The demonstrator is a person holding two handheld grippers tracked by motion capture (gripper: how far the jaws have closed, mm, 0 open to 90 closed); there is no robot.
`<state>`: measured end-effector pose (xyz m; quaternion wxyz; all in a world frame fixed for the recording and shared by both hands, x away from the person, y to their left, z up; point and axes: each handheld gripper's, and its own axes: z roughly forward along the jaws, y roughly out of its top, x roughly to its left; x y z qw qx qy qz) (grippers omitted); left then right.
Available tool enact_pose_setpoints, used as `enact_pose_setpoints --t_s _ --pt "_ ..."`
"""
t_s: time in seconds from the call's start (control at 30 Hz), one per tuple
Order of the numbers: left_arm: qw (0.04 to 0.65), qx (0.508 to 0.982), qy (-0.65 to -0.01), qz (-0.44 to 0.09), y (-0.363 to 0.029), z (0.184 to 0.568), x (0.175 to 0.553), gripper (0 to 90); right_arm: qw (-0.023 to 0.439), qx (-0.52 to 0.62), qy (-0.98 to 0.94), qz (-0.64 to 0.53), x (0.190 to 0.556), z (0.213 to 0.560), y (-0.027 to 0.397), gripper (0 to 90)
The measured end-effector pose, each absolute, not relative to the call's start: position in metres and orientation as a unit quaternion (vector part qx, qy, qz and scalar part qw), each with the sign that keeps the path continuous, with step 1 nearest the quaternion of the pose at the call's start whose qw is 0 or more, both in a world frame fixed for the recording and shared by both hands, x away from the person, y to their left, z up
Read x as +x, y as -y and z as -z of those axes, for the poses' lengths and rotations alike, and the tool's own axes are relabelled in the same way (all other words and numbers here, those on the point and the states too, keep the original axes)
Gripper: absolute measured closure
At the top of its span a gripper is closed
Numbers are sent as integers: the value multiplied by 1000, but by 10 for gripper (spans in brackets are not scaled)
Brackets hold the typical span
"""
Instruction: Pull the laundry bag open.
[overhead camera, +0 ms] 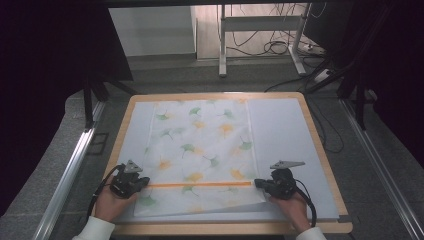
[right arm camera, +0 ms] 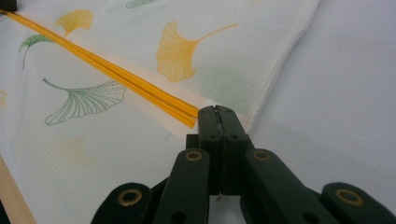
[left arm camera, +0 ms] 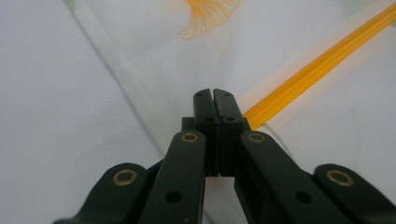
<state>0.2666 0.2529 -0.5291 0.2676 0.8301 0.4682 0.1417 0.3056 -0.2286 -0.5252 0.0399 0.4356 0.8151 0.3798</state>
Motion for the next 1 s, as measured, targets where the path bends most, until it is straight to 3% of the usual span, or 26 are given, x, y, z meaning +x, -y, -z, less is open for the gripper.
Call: enact_pose_setpoints --t_s 1.0 --pt "289 818 -476 -142 -263 532 263 900 48 429 -819 -379 305 525 228 895"
